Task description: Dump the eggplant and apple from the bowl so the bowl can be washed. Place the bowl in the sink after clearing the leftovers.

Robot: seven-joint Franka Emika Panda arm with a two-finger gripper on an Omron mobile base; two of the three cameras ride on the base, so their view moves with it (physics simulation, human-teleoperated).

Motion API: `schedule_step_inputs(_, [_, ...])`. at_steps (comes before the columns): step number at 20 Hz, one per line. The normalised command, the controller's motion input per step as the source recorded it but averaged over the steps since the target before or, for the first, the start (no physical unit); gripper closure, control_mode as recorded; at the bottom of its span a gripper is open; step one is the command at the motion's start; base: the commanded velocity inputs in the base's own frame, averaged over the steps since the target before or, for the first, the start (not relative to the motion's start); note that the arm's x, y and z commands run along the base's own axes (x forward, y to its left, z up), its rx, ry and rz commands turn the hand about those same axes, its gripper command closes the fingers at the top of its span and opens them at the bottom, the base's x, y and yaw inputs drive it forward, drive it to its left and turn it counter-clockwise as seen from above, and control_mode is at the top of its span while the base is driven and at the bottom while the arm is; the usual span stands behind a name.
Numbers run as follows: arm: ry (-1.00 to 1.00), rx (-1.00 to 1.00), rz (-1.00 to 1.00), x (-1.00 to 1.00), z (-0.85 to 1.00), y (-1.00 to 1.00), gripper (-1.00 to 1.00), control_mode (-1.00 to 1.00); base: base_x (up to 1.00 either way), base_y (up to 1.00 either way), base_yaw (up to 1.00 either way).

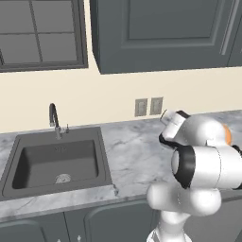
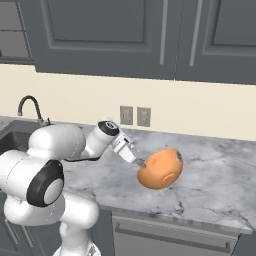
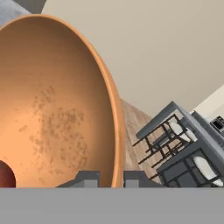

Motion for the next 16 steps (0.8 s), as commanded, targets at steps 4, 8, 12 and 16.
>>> schedule_step_inputs(4, [0.00,-0.12,0.00,0.05,0.00,0.16,1.00,-1.00,0.00,0.00,0.00])
schedule_step_inputs(8, [0.06,-0.19,0.00,0.24,0.00,0.28,1.00,-1.00,0.00,0.00,0.00])
schedule_step_inputs(12, [0.12,-0.18,0.00,0.24,0.11,0.11,1.00,-1.00,0.00,0.00,0.00])
schedule_step_inputs(16, [0.19,-0.16,0.00,0.00,0.10,0.00,1.00,-1.00,0.00,0.00,0.00])
